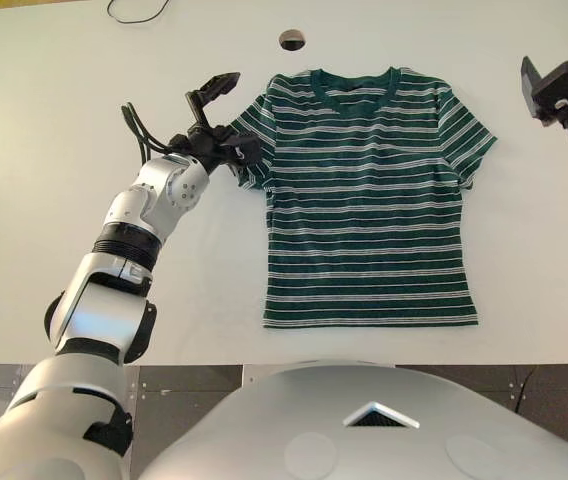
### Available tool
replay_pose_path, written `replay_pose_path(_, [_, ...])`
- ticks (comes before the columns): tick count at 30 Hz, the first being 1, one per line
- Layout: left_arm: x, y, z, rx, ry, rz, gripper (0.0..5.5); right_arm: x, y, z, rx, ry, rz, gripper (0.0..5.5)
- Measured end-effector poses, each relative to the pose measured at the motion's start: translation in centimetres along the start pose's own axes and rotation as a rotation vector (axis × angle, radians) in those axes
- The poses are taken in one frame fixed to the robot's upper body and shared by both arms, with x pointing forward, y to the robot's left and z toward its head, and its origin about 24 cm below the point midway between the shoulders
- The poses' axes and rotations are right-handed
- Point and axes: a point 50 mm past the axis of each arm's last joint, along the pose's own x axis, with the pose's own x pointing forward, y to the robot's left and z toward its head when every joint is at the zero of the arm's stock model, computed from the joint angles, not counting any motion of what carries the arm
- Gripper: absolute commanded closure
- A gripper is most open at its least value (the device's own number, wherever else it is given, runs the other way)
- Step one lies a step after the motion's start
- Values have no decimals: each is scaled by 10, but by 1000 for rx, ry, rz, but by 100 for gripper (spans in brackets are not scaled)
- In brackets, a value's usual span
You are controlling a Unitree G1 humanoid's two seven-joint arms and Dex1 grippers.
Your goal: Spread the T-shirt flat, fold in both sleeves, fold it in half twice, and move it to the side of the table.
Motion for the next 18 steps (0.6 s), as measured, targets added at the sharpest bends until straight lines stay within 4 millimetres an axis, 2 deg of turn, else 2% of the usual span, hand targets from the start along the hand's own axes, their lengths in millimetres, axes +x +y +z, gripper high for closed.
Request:
replay_pose_path(1, [-1,1,-1,-2,8,6,0,2,9,-1,6,8,47,124])
replay_pose_path(4, [-3,1,-4,-5,19,13,0,5,52,-15,37,95,212,124])
replay_pose_path(6, [-4,1,-5,-10,22,21,0,9,65,-23,46,147,256,124])
replay_pose_path(9, [-6,-1,-3,-20,22,31,0,13,82,-21,58,148,308,124])
replay_pose_path(14, [-11,-4,-2,-57,17,48,0,8,83,-24,63,137,321,124])
replay_pose_path(18, [-12,-5,-2,-66,22,52,0,2,79,-36,59,178,335,124])
